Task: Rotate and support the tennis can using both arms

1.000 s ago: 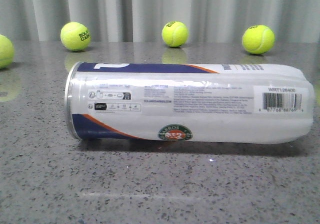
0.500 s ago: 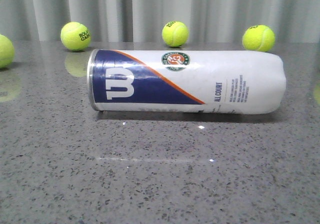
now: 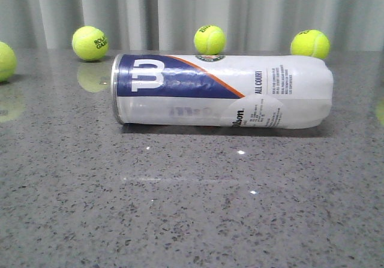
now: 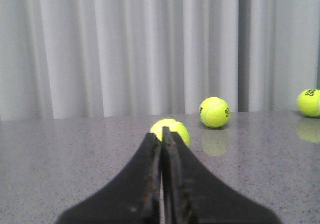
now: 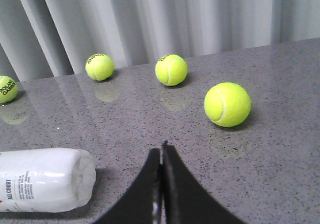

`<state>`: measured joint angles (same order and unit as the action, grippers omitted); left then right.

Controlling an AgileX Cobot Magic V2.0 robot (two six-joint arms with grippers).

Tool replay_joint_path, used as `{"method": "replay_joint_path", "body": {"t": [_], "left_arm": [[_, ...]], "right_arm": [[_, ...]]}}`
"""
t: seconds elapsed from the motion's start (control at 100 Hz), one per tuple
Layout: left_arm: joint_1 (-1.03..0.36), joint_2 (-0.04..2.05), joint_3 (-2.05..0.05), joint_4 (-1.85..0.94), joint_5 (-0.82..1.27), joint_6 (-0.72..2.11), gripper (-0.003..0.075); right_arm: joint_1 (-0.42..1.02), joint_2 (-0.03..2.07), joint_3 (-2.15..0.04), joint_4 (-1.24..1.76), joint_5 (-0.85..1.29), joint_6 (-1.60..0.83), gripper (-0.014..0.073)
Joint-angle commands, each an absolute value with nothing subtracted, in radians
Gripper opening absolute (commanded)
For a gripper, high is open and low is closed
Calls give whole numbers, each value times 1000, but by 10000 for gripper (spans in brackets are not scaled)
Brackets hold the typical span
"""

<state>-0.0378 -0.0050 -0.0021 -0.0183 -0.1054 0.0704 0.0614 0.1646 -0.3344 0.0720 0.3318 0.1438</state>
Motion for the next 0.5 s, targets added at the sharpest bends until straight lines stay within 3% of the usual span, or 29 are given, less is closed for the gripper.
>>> {"method": "replay_joint_path", "body": {"t": [0.0, 0.26, 0.49], "left_arm": [[-36, -44, 22, -35, -171, 66, -21], [-36, 11, -204, -44, 270, 66, -21], [-36, 202, -408, -80, 597, 66, -21]], "right_arm": [[54, 175, -360, 65, 254, 131, -67], [54, 175, -360, 65, 254, 131, -67], [54, 175, -360, 65, 254, 131, -67]]}}
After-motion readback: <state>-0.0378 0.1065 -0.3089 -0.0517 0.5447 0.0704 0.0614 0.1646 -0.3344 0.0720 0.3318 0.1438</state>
